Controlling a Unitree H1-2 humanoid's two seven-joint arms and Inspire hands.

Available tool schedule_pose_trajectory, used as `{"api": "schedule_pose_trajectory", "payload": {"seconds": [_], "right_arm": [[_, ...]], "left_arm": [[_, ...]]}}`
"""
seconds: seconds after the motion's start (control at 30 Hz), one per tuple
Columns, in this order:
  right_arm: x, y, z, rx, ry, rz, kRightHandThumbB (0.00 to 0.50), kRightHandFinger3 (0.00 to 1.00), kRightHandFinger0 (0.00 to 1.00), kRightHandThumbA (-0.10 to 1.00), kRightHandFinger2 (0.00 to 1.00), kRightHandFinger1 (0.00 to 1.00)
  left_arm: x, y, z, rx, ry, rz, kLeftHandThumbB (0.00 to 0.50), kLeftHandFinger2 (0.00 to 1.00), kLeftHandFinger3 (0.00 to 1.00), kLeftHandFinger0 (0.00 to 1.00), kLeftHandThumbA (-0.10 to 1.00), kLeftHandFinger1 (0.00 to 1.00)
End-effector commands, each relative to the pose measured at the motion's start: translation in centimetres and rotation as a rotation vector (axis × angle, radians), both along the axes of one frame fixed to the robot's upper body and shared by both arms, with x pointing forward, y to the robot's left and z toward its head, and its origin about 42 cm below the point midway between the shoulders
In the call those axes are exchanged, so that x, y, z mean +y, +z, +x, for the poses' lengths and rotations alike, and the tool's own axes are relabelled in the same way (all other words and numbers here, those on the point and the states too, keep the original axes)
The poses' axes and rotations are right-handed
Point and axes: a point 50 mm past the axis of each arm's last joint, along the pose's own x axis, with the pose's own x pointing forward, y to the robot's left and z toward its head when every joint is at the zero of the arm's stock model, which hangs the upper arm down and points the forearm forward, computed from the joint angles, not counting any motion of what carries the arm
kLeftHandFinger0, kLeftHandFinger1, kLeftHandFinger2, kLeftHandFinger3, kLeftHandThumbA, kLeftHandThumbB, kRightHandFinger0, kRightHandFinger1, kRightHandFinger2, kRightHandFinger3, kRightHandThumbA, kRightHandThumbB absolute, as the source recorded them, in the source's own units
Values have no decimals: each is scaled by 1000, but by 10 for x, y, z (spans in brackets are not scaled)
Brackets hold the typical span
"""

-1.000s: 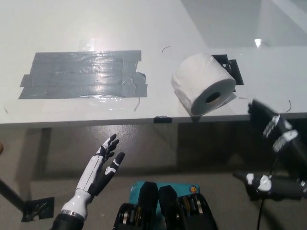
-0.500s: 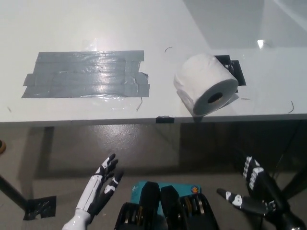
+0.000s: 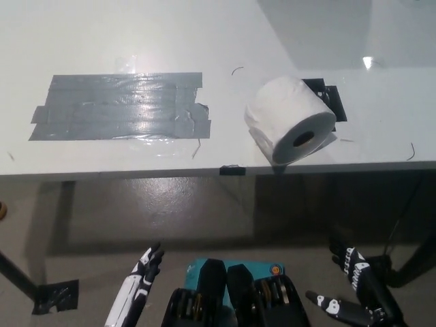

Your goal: A person hands over a roll of toilet paper to the robot , and the robot inserts its right thumb into the hole in the centre to grab the roll, and then places it on the balck area on the desk.

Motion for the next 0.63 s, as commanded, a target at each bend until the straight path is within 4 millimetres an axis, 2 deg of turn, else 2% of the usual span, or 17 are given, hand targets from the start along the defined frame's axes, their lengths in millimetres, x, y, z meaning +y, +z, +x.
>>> {"api": "schedule_pose_trajectory", "payload": {"seconds": [0.0,0.13,0.23,0.6], "right_arm": [[0,9,4,-97,-5,-32,273,1000,1000,880,1000,1000],[-1,10,4,-95,-3,-34,272,1000,1000,878,1000,1000],[2,7,-2,-82,1,-35,266,1000,1000,867,1000,1000],[5,0,-9,-72,14,-66,251,1000,1000,833,1000,1000]], "left_arm": [[5,13,2,-92,24,-15,119,1000,1000,1000,1000,1000],[4,12,2,-84,24,-16,137,1000,1000,1000,1000,1000],[7,10,-4,-85,19,-9,107,1000,1000,1000,1000,1000],[5,6,-13,-60,16,-6,128,1000,1000,1000,1000,1000]]}}
